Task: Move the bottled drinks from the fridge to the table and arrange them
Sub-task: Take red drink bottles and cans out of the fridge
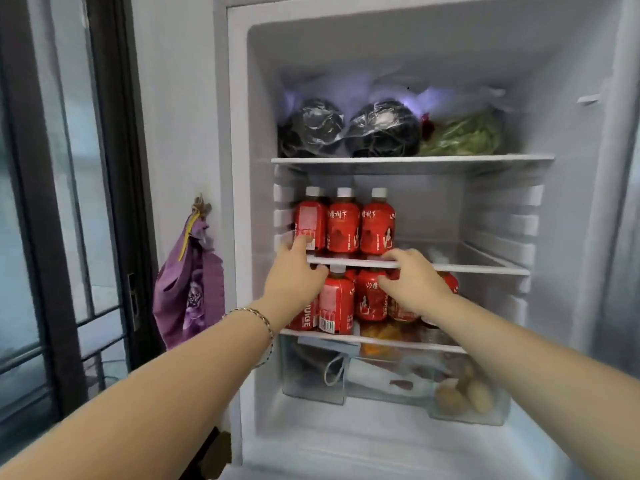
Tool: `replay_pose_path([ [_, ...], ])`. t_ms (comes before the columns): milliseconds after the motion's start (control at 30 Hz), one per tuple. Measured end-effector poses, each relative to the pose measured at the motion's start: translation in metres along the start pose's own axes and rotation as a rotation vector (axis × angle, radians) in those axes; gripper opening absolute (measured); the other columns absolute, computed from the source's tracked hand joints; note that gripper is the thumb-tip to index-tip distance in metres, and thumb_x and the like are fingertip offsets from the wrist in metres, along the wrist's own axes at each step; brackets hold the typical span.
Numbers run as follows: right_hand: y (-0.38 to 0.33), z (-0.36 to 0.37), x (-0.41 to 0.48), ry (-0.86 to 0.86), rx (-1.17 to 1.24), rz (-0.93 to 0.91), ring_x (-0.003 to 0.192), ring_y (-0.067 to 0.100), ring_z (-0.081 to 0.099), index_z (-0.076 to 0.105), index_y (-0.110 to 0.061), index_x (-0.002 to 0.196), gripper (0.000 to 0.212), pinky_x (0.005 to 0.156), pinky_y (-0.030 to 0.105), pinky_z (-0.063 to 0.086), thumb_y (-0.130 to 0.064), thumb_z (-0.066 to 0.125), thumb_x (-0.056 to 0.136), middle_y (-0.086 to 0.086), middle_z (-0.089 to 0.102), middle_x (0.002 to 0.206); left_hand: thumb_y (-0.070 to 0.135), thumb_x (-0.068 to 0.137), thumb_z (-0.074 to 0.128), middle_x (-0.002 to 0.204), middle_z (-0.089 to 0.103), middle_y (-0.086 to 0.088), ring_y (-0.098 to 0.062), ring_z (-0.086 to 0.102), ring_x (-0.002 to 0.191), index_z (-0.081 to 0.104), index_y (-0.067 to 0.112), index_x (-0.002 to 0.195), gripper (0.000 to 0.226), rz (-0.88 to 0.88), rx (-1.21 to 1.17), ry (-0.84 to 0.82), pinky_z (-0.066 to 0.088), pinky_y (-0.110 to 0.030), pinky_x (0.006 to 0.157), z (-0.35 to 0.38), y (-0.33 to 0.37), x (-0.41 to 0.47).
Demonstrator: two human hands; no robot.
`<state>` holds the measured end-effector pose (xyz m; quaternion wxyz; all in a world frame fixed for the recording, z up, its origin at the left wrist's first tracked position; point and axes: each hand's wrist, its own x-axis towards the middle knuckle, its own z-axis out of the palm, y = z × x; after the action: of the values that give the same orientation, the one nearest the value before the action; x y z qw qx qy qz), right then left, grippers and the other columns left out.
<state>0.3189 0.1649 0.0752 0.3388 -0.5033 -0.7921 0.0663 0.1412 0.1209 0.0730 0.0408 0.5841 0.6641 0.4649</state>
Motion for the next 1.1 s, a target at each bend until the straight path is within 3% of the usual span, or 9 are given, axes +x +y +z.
replay_pose_path([
  [67, 0.01, 0.012, 0.034, 0.059, 0.041, 0.035, 0.125, 0.031, 0.043, 0.042, -0.024, 0.136, 0.051, 0.099, 0.033, 0.038, -0.029, 0.059, 0.088, 0.012, 0.03, 0.141, 0.03, 0.084, 0.058, 0.149, 0.022, -0.008, -0.033, 0.05, 0.118, 0.035, 0.03, 0.137, 0.058, 0.011, 0.007, 0.027, 0.047, -0.047, 0.097, 0.017, -0.006, 0.042],
  [133, 0.011, 0.015, 0.062, 0.109, 0.001, 0.072, 0.135, 0.04, 0.027, 0.035, -0.031, 0.14, 0.061, 0.108, 0.041, 0.031, -0.036, 0.062, 0.086, 0.017, 0.016, 0.148, 0.039, 0.083, 0.062, 0.154, 0.007, -0.009, -0.036, 0.025, 0.138, 0.033, 0.034, 0.139, 0.064, 0.032, 0.03, 0.042, 0.033, -0.051, 0.109, 0.028, -0.005, 0.076],
  [267, 0.009, 0.018, 0.125, 0.167, 0.017, 0.109, 0.133, 0.043, 0.025, 0.027, -0.037, 0.143, 0.073, 0.107, 0.044, 0.032, -0.043, 0.066, 0.081, 0.02, 0.014, 0.147, 0.062, 0.074, 0.063, 0.155, -0.008, -0.012, -0.033, -0.004, 0.143, 0.03, 0.034, 0.142, 0.081, 0.122, 0.119, 0.1, 0.013, -0.047, 0.116, 0.042, 0.008, 0.138],
  [467, 0.026, 0.04, 0.166, 0.193, 0.121, -0.004, 0.121, 0.033, 0.045, 0.035, -0.035, 0.136, 0.079, 0.099, 0.037, 0.042, -0.04, 0.077, 0.069, 0.016, 0.048, 0.13, 0.085, 0.054, 0.058, 0.156, -0.008, -0.017, -0.04, -0.004, 0.142, 0.032, 0.032, 0.142, 0.106, -0.102, 0.308, -0.044, 0.005, -0.053, 0.114, 0.059, 0.016, 0.181],
  [633, 0.046, 0.036, 0.168, 0.248, 0.205, -0.101, 0.104, 0.026, 0.058, 0.04, -0.04, 0.128, 0.07, 0.089, 0.027, 0.048, -0.029, 0.076, 0.069, 0.012, 0.048, 0.124, 0.075, 0.057, 0.066, 0.154, -0.002, -0.013, -0.043, 0.003, 0.139, 0.04, 0.029, 0.137, 0.096, -0.044, 0.234, 0.002, 0.021, -0.059, 0.109, 0.065, 0.014, 0.184],
  [767, 0.059, 0.029, 0.16, 0.241, 0.331, -0.151, 0.098, 0.019, 0.059, 0.041, -0.048, 0.116, 0.065, 0.079, 0.022, 0.05, -0.019, 0.074, 0.069, 0.009, 0.051, 0.12, 0.068, 0.062, 0.069, 0.154, 0.001, -0.012, -0.038, 0.007, 0.139, 0.042, 0.029, 0.135, 0.087, 0.064, 0.108, -0.133, 0.022, -0.046, 0.111, 0.056, 0.017, 0.175],
  [867, 0.06, 0.027, 0.157, 0.264, 0.512, -0.163, 0.106, 0.02, 0.055, 0.045, -0.05, 0.107, 0.055, 0.087, 0.028, 0.048, -0.008, 0.066, 0.077, 0.01, 0.047, 0.126, 0.073, 0.049, 0.069, 0.152, 0.001, -0.003, -0.031, 0.013, 0.139, 0.048, 0.036, 0.126, 0.088, 0.104, -0.015, -0.233, 0.024, -0.04, 0.113, 0.057, 0.019, 0.165],
  [967, 0.056, 0.028, 0.157, 0.284, 0.556, -0.156, 0.11, 0.018, 0.05, 0.05, -0.044, 0.109, 0.048, 0.095, 0.029, 0.043, -0.006, 0.061, 0.082, 0.01, 0.042, 0.129, 0.079, 0.035, 0.068, 0.153, -0.017, 0.003, -0.031, 0.009, 0.143, 0.044, 0.042, 0.127, 0.102, 0.081, -0.079, -0.301, 0.024, -0.046, 0.115, 0.058, 0.02, 0.161],
  [1100, 0.056, 0.028, 0.156, 0.216, 0.548, -0.159, 0.109, 0.021, 0.053, 0.044, -0.053, 0.11, 0.047, 0.096, 0.039, 0.048, -0.016, 0.059, 0.085, 0.01, 0.046, 0.128, 0.068, 0.047, 0.073, 0.152, -0.023, 0.003, -0.026, 0.014, 0.142, 0.042, 0.042, 0.126, 0.089, 0.105, -0.122, -0.312, 0.026, -0.035, 0.113, 0.059, 0.017, 0.156],
])
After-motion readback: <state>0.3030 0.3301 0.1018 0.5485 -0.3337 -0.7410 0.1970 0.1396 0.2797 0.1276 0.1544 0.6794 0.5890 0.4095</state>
